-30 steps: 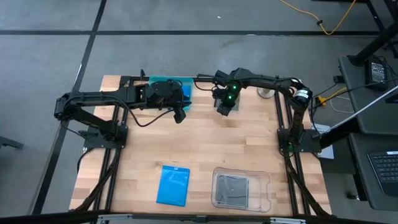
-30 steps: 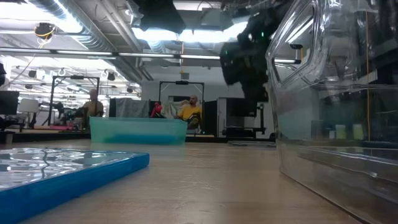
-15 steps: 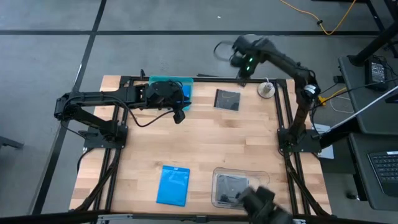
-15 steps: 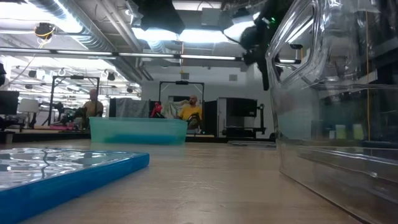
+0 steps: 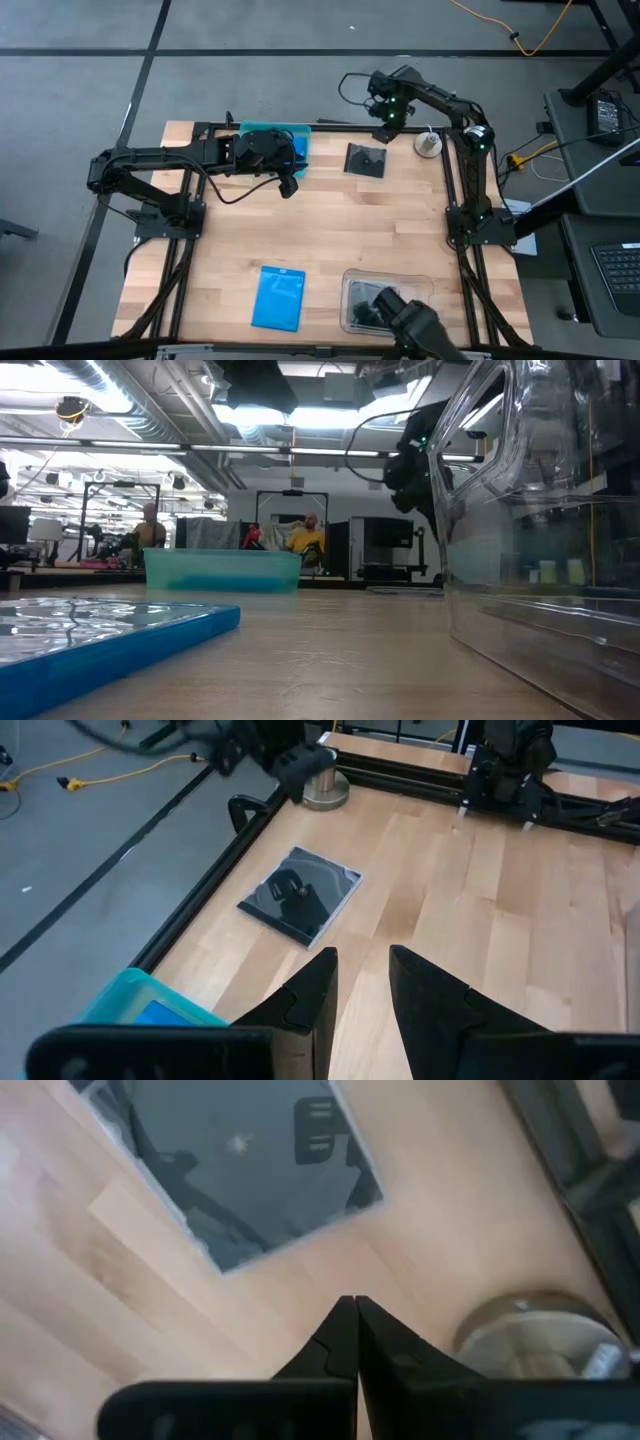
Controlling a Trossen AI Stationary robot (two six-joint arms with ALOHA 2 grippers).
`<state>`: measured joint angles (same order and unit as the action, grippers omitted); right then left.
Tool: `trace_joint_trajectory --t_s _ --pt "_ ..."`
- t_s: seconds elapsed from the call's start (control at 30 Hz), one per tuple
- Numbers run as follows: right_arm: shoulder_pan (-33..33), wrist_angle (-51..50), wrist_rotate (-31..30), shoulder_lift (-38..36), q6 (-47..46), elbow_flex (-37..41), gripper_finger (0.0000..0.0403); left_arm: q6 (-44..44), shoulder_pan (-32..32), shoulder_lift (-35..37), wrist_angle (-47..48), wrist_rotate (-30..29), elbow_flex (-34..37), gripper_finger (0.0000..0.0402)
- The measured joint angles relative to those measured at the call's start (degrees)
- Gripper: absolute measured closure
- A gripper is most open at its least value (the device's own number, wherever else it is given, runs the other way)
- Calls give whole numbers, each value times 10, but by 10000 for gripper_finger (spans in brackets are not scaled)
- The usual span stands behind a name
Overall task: Pick & place jewel cases by type
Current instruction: Put the black CD case into the transparent bin
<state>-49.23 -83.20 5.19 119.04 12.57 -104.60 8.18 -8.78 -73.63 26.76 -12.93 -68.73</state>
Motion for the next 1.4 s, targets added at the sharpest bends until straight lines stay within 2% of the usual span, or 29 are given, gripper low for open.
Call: trace_joint_trajectory --t_s 0.43,0.9,1.0,1.4 --pt "69 -12 34 91 -15 0 399 -15 0 0 0 1 0 315" --pt "95 -21 35 114 -23 0 399 -15 0 0 0 6 0 316" --pt "96 -33 13 124 -30 -4 399 -15 0 0 0 6 0 315" --pt "111 -68 29 104 -34 -6 399 -17 0 0 0 6 0 316"
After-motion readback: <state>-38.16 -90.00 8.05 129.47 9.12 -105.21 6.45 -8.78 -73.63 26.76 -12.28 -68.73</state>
